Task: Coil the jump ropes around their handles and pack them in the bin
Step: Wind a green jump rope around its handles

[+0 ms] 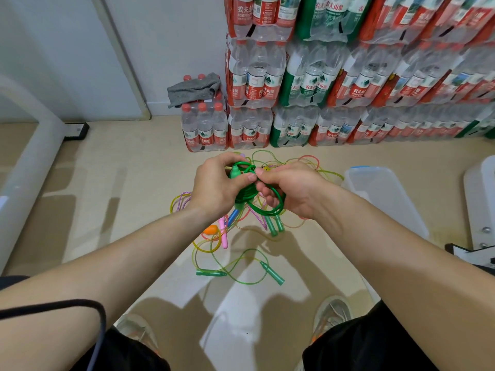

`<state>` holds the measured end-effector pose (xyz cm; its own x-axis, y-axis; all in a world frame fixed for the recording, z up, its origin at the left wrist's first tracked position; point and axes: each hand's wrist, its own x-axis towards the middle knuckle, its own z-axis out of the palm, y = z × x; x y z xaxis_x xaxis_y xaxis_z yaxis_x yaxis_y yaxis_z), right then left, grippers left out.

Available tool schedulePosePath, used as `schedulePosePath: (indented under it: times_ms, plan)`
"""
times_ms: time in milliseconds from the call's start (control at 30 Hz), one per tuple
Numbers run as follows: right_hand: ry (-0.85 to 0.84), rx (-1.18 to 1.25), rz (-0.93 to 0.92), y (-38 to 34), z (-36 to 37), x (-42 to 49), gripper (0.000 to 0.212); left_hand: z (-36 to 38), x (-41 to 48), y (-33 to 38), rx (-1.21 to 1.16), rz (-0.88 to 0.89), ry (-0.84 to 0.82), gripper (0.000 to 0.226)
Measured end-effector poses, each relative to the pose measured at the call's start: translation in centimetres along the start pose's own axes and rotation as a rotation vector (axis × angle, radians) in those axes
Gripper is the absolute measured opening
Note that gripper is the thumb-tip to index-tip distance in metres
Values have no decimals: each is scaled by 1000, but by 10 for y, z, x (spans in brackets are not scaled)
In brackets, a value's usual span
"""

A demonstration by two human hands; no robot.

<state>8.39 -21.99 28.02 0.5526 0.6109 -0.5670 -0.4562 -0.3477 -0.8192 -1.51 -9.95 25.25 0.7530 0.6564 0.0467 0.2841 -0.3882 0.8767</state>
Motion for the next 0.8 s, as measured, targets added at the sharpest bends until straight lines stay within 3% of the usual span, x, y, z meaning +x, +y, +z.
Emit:
schedulePosePath:
  times_ms: [300,500,800]
  plan:
    - [140,-51,-240,14,5,6,23,-4,-1,6,92,101,-36,26]
    - [174,8,-225,18,5,8,17,-5,-2,1,46,90,-141,26]
    - [191,-40,-251,13,8,14,23,-5,4,-1,11,-19,-51,24]
